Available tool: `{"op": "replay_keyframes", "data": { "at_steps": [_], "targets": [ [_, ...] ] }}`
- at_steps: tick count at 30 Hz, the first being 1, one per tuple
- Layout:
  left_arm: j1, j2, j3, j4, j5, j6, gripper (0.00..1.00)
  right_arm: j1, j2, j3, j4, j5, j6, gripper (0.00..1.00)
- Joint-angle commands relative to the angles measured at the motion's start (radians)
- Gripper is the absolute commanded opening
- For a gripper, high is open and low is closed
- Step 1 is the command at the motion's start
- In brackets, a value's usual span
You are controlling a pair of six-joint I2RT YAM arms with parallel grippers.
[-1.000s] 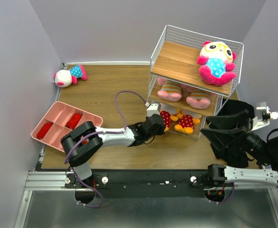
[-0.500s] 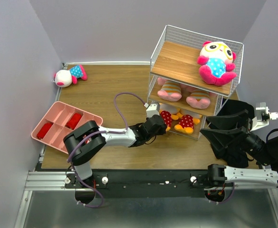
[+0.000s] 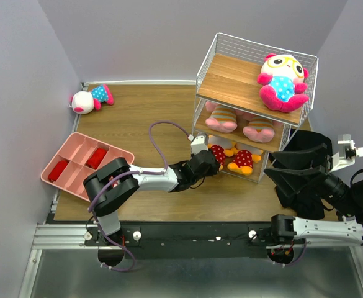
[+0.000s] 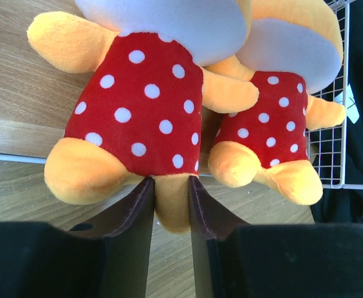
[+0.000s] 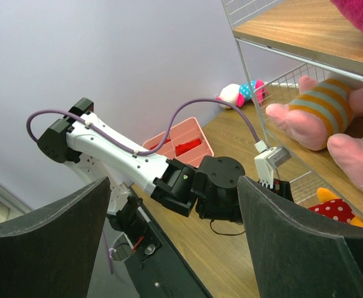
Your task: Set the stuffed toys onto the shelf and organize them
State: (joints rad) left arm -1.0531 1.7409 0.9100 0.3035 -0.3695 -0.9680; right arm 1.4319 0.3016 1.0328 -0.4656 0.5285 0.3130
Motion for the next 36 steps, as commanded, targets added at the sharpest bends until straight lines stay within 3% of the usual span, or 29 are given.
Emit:
{"op": "replay_keyframes", "data": {
  "at_steps": [1,15,22,31,36],
  "targets": [
    [0.002,0.011,0.033,0.014,-0.086,-0.015,0.38,0.002,-0.028,-0.011,-0.028,0.022,-0.005,0.9],
    [0.001,0.011,0.055,-0.007,-0.118,-0.015,0.4,0.002,-0.041,-0.016,-0.028,0.016,0.003,0.9],
    [-0.002,0.008,0.055,-0.007,-0.137,-0.012,0.5,0.002,-0.041,-0.014,-0.031,0.014,0.008,0.9],
    [-0.021,-0.016,0.049,-0.04,-0.163,-0.002,0.56,0.002,-0.035,-0.004,-0.039,0.018,0.014,0.9],
    [-0.064,-0.055,0.047,-0.125,-0.25,-0.001,0.63,0.002,-0.025,0.0,-0.036,0.021,0.015,0.9]
  ]
}}
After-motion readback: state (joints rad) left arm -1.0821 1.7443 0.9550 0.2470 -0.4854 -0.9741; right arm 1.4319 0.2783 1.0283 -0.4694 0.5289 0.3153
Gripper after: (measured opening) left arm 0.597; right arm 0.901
